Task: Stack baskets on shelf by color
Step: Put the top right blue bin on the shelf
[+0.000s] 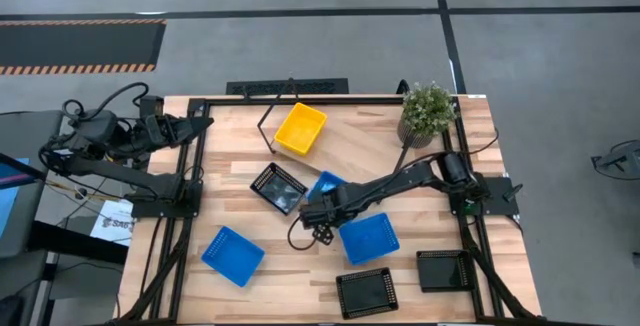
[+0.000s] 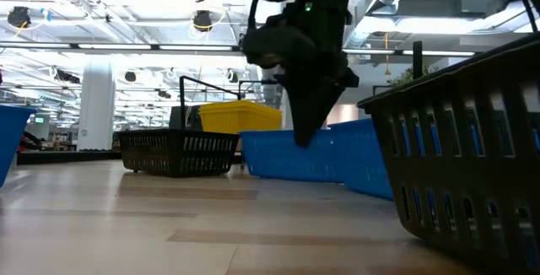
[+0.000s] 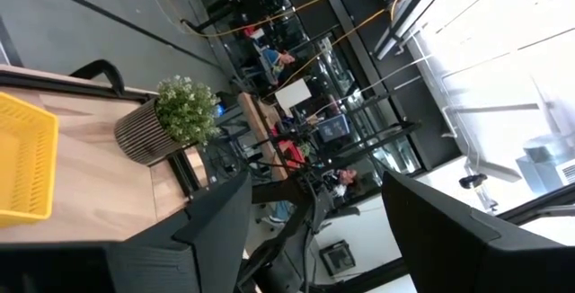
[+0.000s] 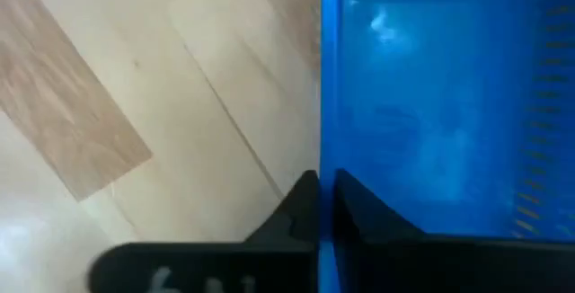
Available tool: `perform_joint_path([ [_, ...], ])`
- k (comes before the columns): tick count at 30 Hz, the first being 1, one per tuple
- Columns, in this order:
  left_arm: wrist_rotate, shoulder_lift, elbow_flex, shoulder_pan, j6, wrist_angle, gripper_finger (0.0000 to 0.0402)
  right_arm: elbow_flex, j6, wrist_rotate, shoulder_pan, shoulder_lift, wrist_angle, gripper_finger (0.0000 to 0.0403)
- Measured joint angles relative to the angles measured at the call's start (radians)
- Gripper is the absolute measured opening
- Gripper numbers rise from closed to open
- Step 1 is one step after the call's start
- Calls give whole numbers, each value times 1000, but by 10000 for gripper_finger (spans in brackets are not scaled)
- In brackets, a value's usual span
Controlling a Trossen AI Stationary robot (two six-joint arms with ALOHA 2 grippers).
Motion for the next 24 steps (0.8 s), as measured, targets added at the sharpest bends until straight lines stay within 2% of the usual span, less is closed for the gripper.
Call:
perform_joint_path([
  [7, -3, 0, 0, 0, 3, 1, 238, 72, -7, -7, -2, -46, -59, 9],
  [14, -8, 0, 0, 0, 4, 1, 238, 245, -178, 40, -25, -126, -210, 7],
  [18, -8, 0, 0, 0, 15, 1, 238, 310, -398, 74, -54, -163, -325, 6],
  [21, -8, 0, 0, 0, 15, 1, 238, 315, -687, 96, -68, -182, -408, 6],
  [24, -8, 0, 0, 0, 15, 1, 238, 315, -982, 171, -65, -186, -499, 3],
])
